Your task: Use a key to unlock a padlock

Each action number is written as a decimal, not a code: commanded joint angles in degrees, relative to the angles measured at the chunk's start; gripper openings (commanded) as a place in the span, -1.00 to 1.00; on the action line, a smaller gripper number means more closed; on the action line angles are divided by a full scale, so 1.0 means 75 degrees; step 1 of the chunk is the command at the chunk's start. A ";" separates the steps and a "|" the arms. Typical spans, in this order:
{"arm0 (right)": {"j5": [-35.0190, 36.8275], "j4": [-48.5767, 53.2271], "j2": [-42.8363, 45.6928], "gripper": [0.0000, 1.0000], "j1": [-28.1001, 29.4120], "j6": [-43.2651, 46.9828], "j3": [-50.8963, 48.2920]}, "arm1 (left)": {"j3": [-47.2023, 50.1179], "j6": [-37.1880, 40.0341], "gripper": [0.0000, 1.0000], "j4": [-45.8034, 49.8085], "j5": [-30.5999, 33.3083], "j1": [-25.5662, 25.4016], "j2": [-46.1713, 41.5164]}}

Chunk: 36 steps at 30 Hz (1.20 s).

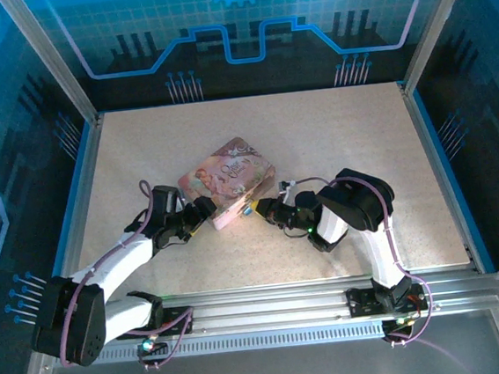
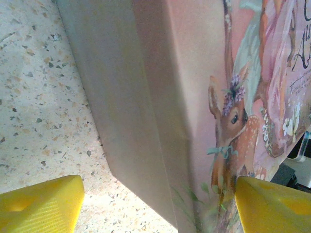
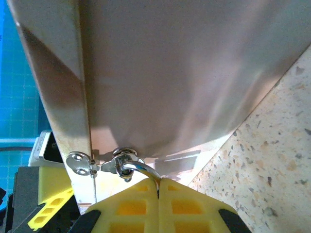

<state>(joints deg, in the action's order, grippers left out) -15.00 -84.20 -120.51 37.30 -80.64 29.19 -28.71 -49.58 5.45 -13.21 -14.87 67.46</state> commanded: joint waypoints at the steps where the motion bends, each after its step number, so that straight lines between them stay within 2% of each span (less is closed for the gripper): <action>1: 0.0266 0.0365 -0.0010 -0.98 -0.0192 -0.0140 -0.0224 | 0.0230 0.0000 0.63 0.0417 0.0101 -0.0044 0.0043; 23: 0.0466 0.0375 0.0206 -0.98 -0.0397 -0.0217 -0.0448 | 0.0156 -0.0033 0.65 0.0331 -0.0022 -0.0057 -0.0003; 36: 0.0569 0.0645 0.0382 -0.98 -0.0344 -0.0419 -0.0322 | 0.0092 -0.0080 0.64 0.0271 0.0123 -0.0501 0.0182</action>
<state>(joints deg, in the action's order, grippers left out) -13.39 -82.98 -118.39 35.79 -83.00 26.94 -28.71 -49.65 5.04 -12.93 -17.74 67.55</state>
